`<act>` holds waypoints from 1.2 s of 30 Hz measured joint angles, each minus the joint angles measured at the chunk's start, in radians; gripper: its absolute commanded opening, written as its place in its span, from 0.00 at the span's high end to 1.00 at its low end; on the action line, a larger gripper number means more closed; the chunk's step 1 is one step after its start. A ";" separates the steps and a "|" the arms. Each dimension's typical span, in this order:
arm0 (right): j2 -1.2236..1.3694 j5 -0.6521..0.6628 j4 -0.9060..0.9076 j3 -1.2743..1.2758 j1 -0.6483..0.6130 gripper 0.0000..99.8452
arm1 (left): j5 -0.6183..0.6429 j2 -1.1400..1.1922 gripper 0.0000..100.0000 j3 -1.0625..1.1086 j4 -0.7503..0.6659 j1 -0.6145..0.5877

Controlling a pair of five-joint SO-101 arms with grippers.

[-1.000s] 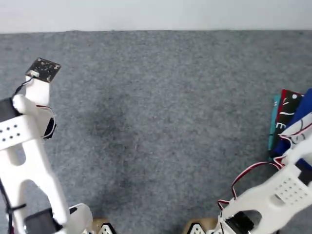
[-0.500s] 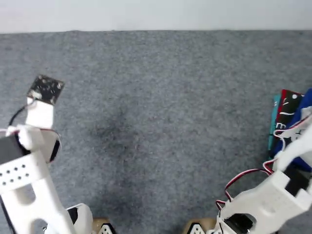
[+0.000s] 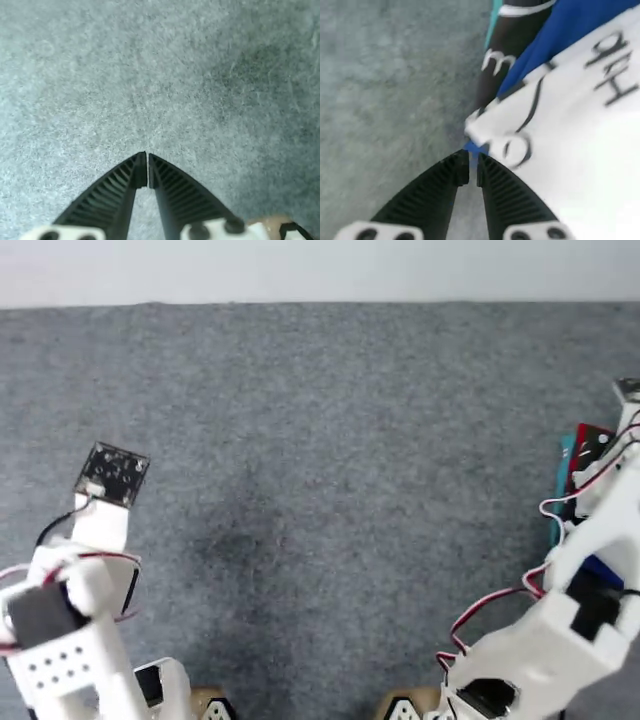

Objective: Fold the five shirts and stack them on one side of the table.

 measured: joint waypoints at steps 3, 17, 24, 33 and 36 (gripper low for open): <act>-0.071 0.000 0.061 0.000 -0.014 0.99 | 0.061 -0.094 0.98 0.040 0.000 0.000; -0.554 -0.199 0.063 0.272 -0.038 0.99 | 0.351 -0.569 0.98 0.222 -0.164 0.002; -0.858 -0.281 0.015 0.582 -0.137 0.99 | 0.377 -0.743 0.98 0.397 -0.226 0.002; -1.306 -0.285 -0.299 1.102 -0.180 0.99 | 0.436 -0.743 0.99 0.577 -0.311 0.002; -1.448 -0.285 -0.365 1.270 -0.192 0.99 | 0.436 -0.743 0.99 0.651 -0.333 0.002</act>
